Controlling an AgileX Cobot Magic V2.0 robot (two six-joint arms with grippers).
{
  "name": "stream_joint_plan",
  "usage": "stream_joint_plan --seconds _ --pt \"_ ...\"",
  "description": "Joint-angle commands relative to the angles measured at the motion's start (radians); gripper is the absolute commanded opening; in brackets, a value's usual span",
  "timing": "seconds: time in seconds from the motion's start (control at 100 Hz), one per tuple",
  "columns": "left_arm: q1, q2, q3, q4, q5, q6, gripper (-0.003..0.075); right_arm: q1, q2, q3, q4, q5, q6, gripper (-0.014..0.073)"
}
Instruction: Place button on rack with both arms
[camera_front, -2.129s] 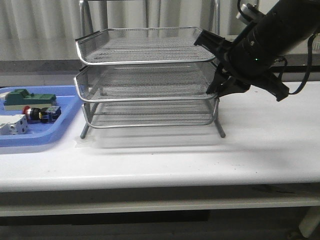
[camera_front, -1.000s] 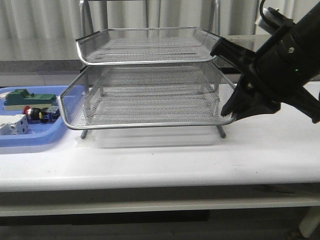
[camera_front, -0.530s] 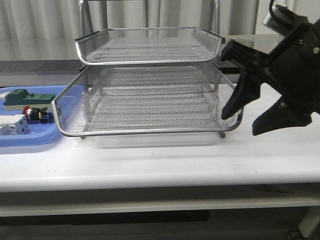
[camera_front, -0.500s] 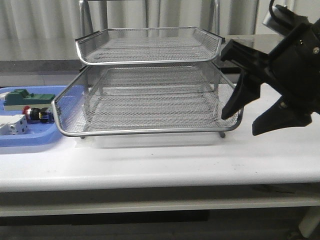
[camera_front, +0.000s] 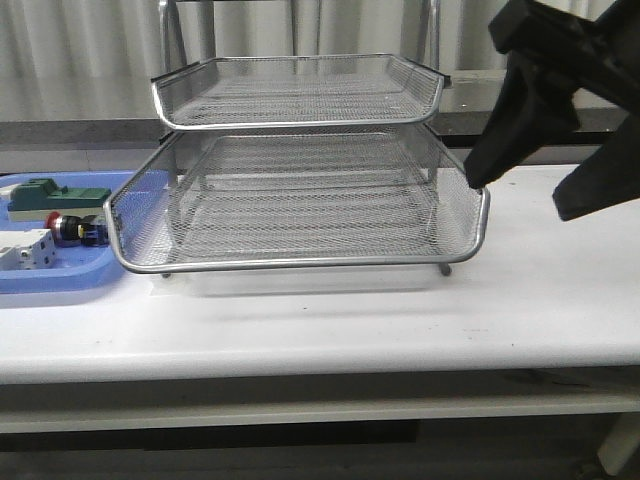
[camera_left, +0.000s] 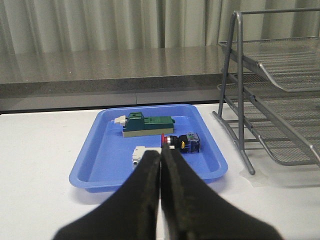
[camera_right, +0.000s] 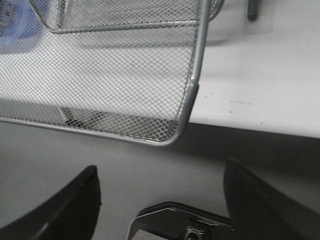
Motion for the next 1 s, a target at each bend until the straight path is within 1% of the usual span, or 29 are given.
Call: stream_joint_plan --seconds 0.0,0.12,0.24,0.31,0.38,0.53,0.75,0.87,0.99 --pt "-0.007 -0.034 0.046 -0.005 -0.081 -0.007 0.0004 -0.006 -0.072 -0.023 -0.1 -0.008 0.036 0.0526" --pt "-0.007 -0.034 0.046 -0.005 -0.081 -0.007 0.0004 -0.013 -0.144 -0.023 -0.288 0.021 0.145 0.0526" --pt "-0.007 -0.034 0.046 -0.005 -0.081 -0.007 0.0004 -0.021 -0.23 -0.023 -0.497 0.081 0.26 0.0526" --pt "-0.007 -0.034 0.046 -0.005 -0.081 -0.007 0.0004 -0.021 -0.283 -0.023 -0.578 0.114 0.309 0.0526" --pt "-0.007 -0.034 0.046 -0.005 -0.081 -0.007 0.0004 -0.021 -0.338 -0.023 -0.634 0.145 0.331 0.0526" --pt "-0.007 -0.034 0.046 -0.005 -0.081 -0.007 0.0004 -0.021 -0.45 -0.023 -0.682 0.214 0.333 0.0525" --pt "-0.007 -0.034 0.046 -0.005 -0.081 -0.007 0.0004 -0.021 -0.601 -0.023 -0.691 0.337 0.333 0.0521" --pt "-0.007 -0.034 0.046 -0.005 -0.081 -0.007 0.0004 -0.021 -0.668 -0.023 -0.701 0.412 0.333 0.047" --pt "-0.007 -0.034 0.046 -0.005 -0.081 -0.007 0.0004 -0.021 -0.74 -0.023 -0.703 0.469 0.333 0.0383"
